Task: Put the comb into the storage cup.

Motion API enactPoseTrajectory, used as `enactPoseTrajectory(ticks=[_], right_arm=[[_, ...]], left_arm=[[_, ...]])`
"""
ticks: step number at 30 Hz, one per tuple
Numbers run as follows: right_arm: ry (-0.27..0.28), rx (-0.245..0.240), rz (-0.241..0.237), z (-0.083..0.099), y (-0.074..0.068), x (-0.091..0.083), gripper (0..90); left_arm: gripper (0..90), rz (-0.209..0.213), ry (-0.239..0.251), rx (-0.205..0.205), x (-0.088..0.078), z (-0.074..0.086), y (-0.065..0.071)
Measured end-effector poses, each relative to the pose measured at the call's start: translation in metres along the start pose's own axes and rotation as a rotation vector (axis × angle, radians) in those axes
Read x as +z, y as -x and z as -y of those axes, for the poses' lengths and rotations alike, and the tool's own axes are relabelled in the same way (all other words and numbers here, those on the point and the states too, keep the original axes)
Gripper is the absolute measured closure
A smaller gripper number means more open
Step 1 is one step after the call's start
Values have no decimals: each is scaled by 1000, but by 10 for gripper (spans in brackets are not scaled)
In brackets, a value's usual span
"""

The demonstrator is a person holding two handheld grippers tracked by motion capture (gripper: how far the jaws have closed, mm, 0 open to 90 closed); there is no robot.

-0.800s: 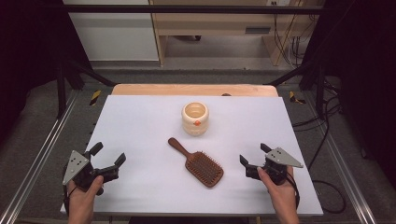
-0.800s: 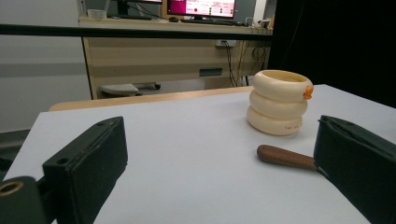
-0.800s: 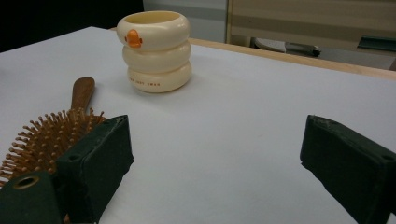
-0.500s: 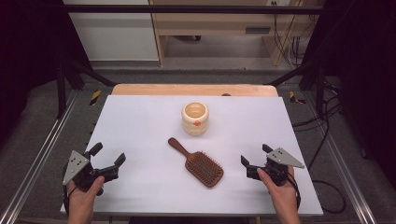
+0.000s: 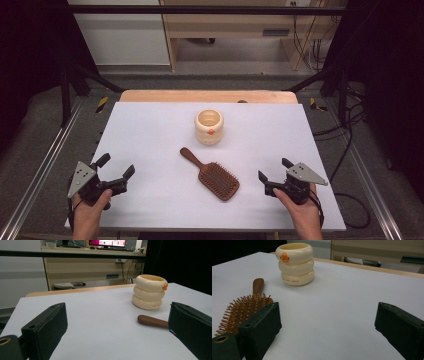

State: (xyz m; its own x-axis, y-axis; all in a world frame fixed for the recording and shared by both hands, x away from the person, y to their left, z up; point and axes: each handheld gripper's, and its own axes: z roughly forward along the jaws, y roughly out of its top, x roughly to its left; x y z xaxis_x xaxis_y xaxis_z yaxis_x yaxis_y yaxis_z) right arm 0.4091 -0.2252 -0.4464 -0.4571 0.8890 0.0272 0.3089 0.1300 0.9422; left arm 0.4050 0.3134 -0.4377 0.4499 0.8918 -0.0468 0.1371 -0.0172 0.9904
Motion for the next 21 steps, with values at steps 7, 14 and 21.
enactPoseTrajectory(ticks=[7,14,21], right_arm=[[-5,3,1,1,0,0,70],[-7,-4,-19,1,-3,1,174],[-18,-19,-34,0,-8,3,361]], left_arm=[[25,16,-7,9,1,0,2],[24,20,-10,12,1,0,3],[24,23,-12,18,2,1,4]])
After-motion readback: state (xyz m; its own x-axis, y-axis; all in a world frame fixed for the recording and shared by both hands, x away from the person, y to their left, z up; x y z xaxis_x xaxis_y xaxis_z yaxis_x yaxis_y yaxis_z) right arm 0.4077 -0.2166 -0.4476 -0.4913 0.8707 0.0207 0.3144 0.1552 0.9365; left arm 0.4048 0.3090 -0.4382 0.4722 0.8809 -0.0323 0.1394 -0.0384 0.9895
